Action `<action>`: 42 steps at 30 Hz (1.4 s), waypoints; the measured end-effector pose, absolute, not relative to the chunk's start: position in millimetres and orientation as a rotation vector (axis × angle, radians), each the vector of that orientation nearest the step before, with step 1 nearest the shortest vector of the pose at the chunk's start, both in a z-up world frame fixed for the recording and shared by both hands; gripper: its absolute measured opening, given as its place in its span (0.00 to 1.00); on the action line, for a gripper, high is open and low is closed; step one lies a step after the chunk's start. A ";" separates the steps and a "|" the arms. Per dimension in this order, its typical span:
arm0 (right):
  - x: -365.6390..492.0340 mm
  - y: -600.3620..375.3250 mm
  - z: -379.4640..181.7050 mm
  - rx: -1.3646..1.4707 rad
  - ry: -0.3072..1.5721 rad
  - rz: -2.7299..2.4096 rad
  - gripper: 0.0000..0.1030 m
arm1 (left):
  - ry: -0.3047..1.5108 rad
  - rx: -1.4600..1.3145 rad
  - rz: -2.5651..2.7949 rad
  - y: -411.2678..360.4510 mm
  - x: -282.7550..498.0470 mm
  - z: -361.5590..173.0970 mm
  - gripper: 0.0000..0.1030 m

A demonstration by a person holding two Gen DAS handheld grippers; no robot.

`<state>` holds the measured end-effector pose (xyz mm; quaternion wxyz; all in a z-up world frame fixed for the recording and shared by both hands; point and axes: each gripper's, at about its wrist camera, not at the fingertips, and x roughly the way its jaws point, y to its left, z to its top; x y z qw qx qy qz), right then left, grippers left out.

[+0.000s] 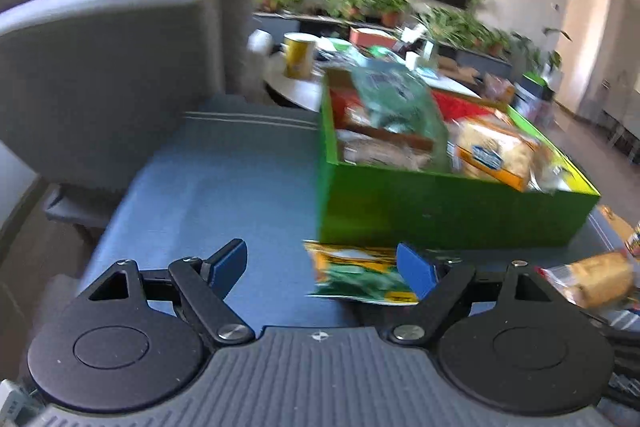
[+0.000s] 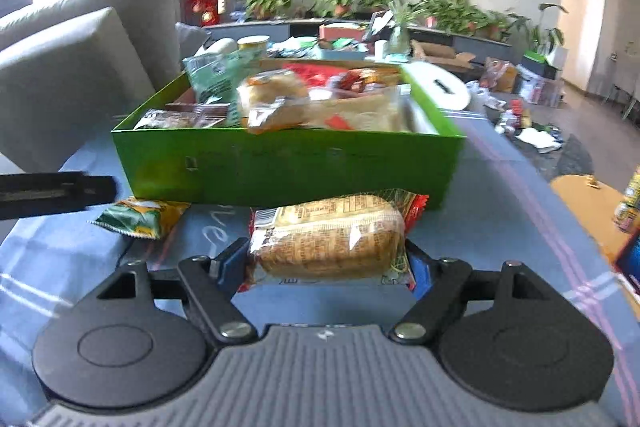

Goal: Organize snacks
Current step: 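Grasp the green-yellow snack packet with the left gripper while the right grasps the wrapped bread loaf, then lower the snack packet and bread loaf into the green box and open both grippers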

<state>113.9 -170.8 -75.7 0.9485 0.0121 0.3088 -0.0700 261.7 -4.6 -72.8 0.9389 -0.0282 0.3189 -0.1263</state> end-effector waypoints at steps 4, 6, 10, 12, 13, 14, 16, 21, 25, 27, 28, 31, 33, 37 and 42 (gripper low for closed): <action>96.4 -169.0 -71.2 -0.016 0.589 -0.115 0.80 | 0.729 -0.008 -0.257 -29.8 279.7 -93.1 0.78; 93.9 -168.3 -68.8 -0.037 0.560 -0.095 0.80 | 0.677 0.058 -0.255 -39.0 273.7 -95.7 0.54; 90.6 -168.8 -60.7 -0.051 0.520 -0.068 0.80 | 0.678 0.017 -0.258 -33.3 262.6 -91.9 0.46; 88.3 -171.0 -56.3 -0.043 0.514 -0.044 0.80 | 0.676 -0.001 -0.251 -26.7 254.6 -87.8 0.46; 87.7 -172.4 -53.5 -0.038 0.520 -0.046 0.80 | 0.669 -0.002 -0.251 -24.1 250.0 -85.0 0.46; 89.7 -173.7 -51.3 -0.026 0.530 -0.054 0.80 | 0.659 -0.004 -0.248 -22.6 245.2 -81.8 0.46; 90.3 -175.4 -47.8 -0.006 0.533 -0.061 0.81 | 0.633 -0.008 -0.253 -19.8 233.1 -71.9 0.46; 92.1 -171.7 -39.3 -0.034 0.508 -0.073 0.81 | 0.573 -0.048 -0.259 -13.1 212.3 -48.2 0.46; 95.9 -169.4 -28.3 -0.030 0.480 -0.074 0.81 | 0.513 -0.052 -0.273 -14.8 202.8 -26.9 0.46; 97.0 -167.5 -22.5 -0.048 0.451 -0.090 0.81 | 0.490 -0.050 -0.283 -17.1 199.6 -16.4 0.46; 97.5 -167.2 -19.9 -0.055 0.437 -0.097 0.81 | 0.482 -0.057 -0.291 -17.5 198.5 -11.8 0.46; 103.0 -172.7 -11.4 -0.033 0.422 -0.098 0.81 | 0.460 -0.064 -0.295 -21.6 197.1 -0.1 0.46; 105.9 -175.8 -7.3 -0.027 0.414 -0.104 0.81 | 0.441 -0.042 -0.281 -25.9 196.7 5.5 0.46; 110.2 -179.0 0.9 -0.034 0.385 -0.108 0.81 | 0.435 -0.050 -0.311 -30.5 202.0 16.6 0.46; 125.5 -182.9 3.7 -0.024 0.393 -0.099 0.81 | 0.412 -0.030 -0.332 -41.7 211.2 28.0 0.46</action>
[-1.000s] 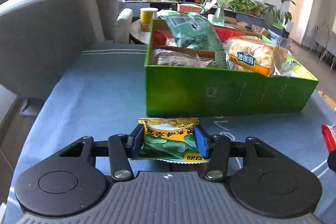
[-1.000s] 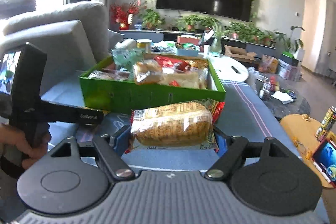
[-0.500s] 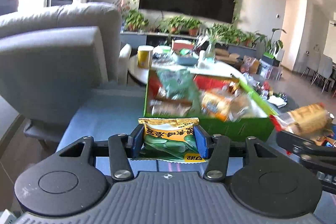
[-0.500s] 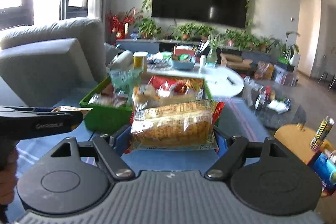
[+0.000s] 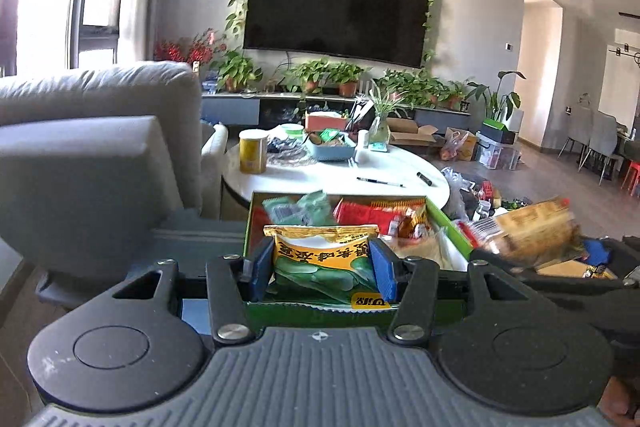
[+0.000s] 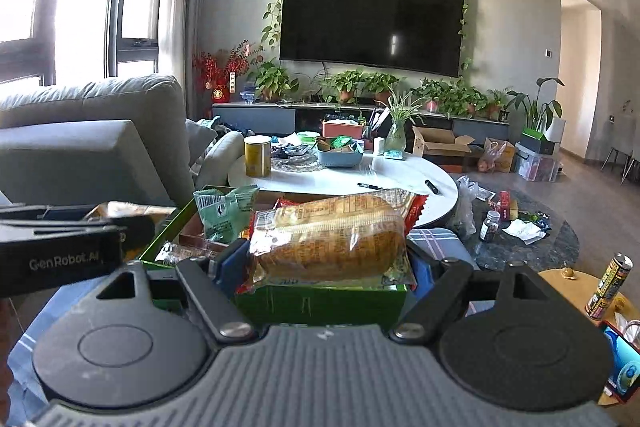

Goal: Organize snacks
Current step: 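Lower the snack packet and bread loaf into the green box and open both grippers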

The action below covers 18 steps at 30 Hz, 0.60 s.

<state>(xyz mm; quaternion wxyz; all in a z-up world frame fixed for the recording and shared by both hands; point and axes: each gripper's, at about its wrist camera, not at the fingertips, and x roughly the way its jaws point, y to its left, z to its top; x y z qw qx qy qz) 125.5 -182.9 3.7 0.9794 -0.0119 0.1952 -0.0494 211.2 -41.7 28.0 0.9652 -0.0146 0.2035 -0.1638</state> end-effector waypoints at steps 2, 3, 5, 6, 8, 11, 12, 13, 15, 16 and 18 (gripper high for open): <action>131.6 -184.1 5.0 -0.020 0.393 -0.096 0.81 | 0.406 -0.026 -0.331 -45.5 215.0 31.5 0.46; 132.5 -183.4 5.7 -0.020 0.390 -0.098 0.81 | 0.402 -0.028 -0.331 -45.7 217.5 32.8 0.46; 136.9 -183.8 7.8 -0.027 0.383 -0.101 0.81 | 0.405 -0.040 -0.334 -45.8 224.3 34.6 0.46; 138.0 -184.2 8.4 -0.029 0.380 -0.103 0.81 | 0.406 -0.046 -0.334 -45.7 227.0 34.8 0.47; 142.7 -185.9 9.5 -0.031 0.378 -0.104 0.81 | 0.411 -0.053 -0.334 -46.6 233.6 35.3 0.47; 149.7 -188.4 10.5 -0.041 0.373 -0.108 0.81 | 0.419 -0.068 -0.339 -48.4 243.2 36.0 0.46; 151.1 -188.5 10.3 -0.043 0.373 -0.109 0.81 | 0.417 -0.069 -0.340 -49.4 246.3 36.6 0.46; 153.3 -189.3 10.1 -0.043 0.373 -0.111 0.81 | 0.414 -0.069 -0.340 -50.5 247.9 36.9 0.46; 157.3 -191.8 9.1 -0.037 0.378 -0.117 0.81 | 0.410 -0.069 -0.343 -52.7 251.9 37.7 0.47; 159.0 -192.8 7.7 -0.037 0.380 -0.120 0.81 | 0.411 -0.069 -0.346 -54.1 255.1 38.2 0.47; 163.6 -195.4 4.8 -0.037 0.390 -0.126 0.81 | 0.415 -0.072 -0.348 -56.1 261.2 37.8 0.47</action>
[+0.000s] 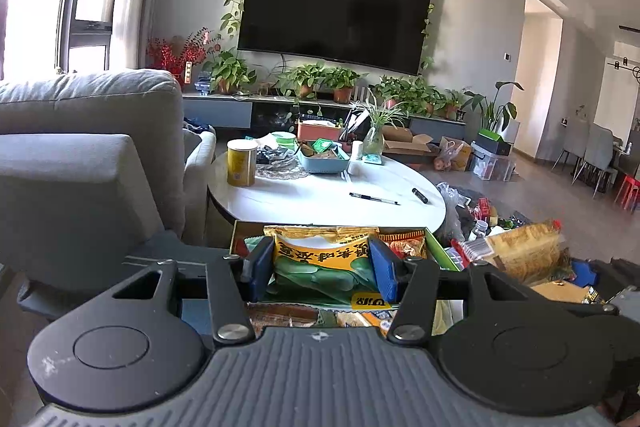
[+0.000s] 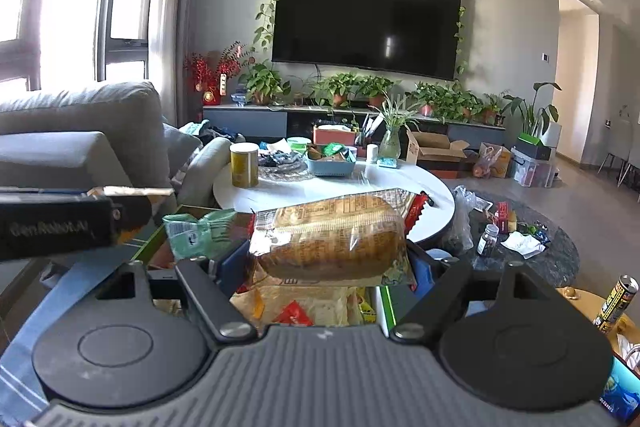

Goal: Organize snacks
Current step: 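Lower the snack packet and bread loaf into the green box and open both grippers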

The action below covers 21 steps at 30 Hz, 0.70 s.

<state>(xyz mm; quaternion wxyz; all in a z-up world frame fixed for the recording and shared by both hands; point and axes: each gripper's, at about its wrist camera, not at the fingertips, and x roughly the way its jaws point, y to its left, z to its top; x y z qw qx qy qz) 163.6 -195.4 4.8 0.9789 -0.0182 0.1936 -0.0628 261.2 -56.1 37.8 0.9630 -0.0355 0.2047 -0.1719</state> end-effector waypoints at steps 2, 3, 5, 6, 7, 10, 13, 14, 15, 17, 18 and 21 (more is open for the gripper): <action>168.5 -197.7 2.2 -0.030 0.401 -0.127 0.81 | 0.420 -0.076 -0.347 -57.6 266.7 36.4 0.47; 170.9 -198.2 1.3 -0.029 0.405 -0.128 0.81 | 0.424 -0.078 -0.346 -58.2 268.9 35.1 0.47; 175.3 -198.6 -1.2 -0.030 0.412 -0.131 0.81 | 0.436 -0.086 -0.343 -57.5 275.7 31.3 0.47; 177.7 -199.0 -2.6 -0.030 0.417 -0.131 0.81 | 0.447 -0.085 -0.344 -57.9 279.7 28.9 0.47; 180.1 -198.6 -3.3 -0.028 0.422 -0.131 0.81 | 0.456 -0.086 -0.343 -58.2 283.0 27.3 0.47; 185.6 -198.4 -7.0 -0.031 0.430 -0.129 0.81 | 0.468 -0.090 -0.336 -59.0 291.9 22.1 0.47; 192.9 -200.7 -10.6 -0.030 0.441 -0.127 0.81 | 0.479 -0.096 -0.336 -61.8 299.4 17.6 0.47; 195.6 -201.3 -11.8 -0.026 0.445 -0.125 0.81 | 0.484 -0.098 -0.337 -62.1 302.2 15.6 0.47; 197.9 -201.7 -12.8 -0.025 0.449 -0.125 0.81 | 0.487 -0.099 -0.336 -62.8 304.9 14.2 0.47; 203.4 -203.7 -14.2 -0.026 0.452 -0.126 0.81 | 0.497 -0.101 -0.333 -64.0 311.8 9.6 0.47; 206.0 -203.6 -15.2 -0.028 0.453 -0.125 0.81 | 0.503 -0.103 -0.331 -64.2 315.2 7.9 0.47; 210.9 -203.2 -16.6 -0.030 0.453 -0.123 0.81 | 0.518 -0.116 -0.330 -64.6 323.8 3.7 0.47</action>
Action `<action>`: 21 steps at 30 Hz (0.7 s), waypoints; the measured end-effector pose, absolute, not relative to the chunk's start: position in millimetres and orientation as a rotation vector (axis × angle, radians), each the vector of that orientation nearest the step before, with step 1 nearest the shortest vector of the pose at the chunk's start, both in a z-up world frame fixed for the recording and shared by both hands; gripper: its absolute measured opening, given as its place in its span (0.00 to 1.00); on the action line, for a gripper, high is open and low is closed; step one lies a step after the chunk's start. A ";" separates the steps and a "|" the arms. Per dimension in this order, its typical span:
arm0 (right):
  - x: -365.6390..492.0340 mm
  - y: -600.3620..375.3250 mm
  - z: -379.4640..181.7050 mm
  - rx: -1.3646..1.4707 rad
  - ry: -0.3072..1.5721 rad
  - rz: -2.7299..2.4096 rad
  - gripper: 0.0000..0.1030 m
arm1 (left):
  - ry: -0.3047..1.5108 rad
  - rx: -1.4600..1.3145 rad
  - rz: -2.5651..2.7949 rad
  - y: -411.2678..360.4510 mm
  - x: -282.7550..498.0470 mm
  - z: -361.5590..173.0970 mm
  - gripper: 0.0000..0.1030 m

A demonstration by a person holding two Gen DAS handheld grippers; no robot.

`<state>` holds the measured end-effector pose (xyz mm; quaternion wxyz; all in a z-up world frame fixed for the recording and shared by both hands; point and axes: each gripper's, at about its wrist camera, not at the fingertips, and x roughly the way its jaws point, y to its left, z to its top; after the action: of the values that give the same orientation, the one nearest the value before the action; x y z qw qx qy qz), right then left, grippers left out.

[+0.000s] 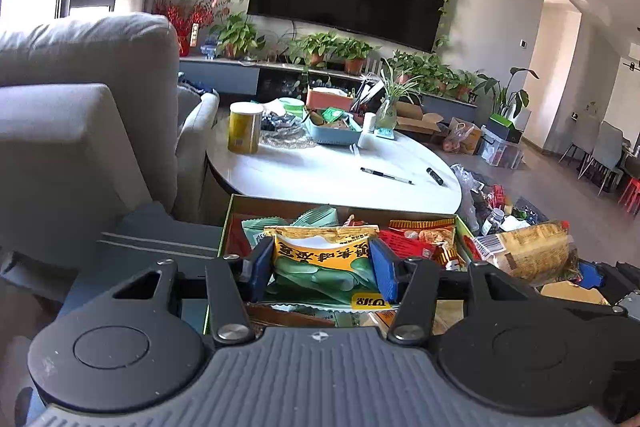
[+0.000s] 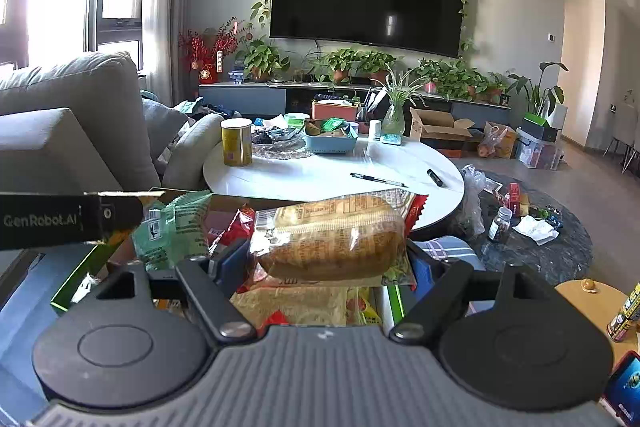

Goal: Organize snacks
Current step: 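Lower the snack packet and bread loaf into the green box and open both grippers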

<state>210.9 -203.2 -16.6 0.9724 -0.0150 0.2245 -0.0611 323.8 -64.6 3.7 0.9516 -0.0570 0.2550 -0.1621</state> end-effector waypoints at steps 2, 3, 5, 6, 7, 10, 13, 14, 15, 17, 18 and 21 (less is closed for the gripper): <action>216.1 -202.7 -17.5 -0.037 0.451 -0.122 0.81 | 0.525 -0.118 -0.326 -65.5 330.1 1.8 0.47; 218.7 -202.7 -18.0 -0.039 0.450 -0.121 0.81 | 0.527 -0.118 -0.325 -65.9 332.5 1.0 0.47; 222.5 -202.2 -18.6 -0.040 0.449 -0.119 0.81 | 0.530 -0.117 -0.324 -66.2 336.3 -0.7 0.47; 224.0 -202.0 -19.1 -0.042 0.450 -0.118 0.81 | 0.530 -0.118 -0.325 -66.3 338.2 -1.3 0.47; 225.3 -201.6 -19.4 -0.044 0.450 -0.117 0.81 | 0.531 -0.118 -0.323 -66.5 339.8 -1.6 0.47; 227.9 -201.4 -20.2 -0.045 0.453 -0.115 0.81 | 0.532 -0.121 -0.322 -66.3 343.6 -2.8 0.47; 230.5 -201.0 -20.6 -0.050 0.455 -0.113 0.81 | 0.532 -0.122 -0.316 -66.6 347.8 -4.1 0.47; 230.9 -201.0 -20.7 -0.050 0.455 -0.114 0.81 | 0.534 -0.121 -0.315 -68.1 348.1 -5.2 0.47; 230.6 -200.7 -20.8 -0.046 0.455 -0.115 0.81 | 0.537 -0.122 -0.314 -68.3 349.2 -6.3 0.47; 233.1 -201.0 -21.5 -0.043 0.459 -0.115 0.81 | 0.551 -0.116 -0.319 -69.2 351.6 -8.9 0.47; 235.6 -201.2 -21.8 -0.041 0.464 -0.113 0.81 | 0.560 -0.114 -0.322 -69.2 353.9 -9.7 0.47; 239.3 -201.1 -22.8 -0.015 0.487 -0.082 0.83 | 0.552 -0.126 -0.322 -65.4 354.8 -7.2 0.50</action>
<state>239.3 -201.1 -22.8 0.9696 -0.0075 0.2410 -0.0407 354.8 -65.4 -7.2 0.9474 -0.0620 0.2712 -0.1582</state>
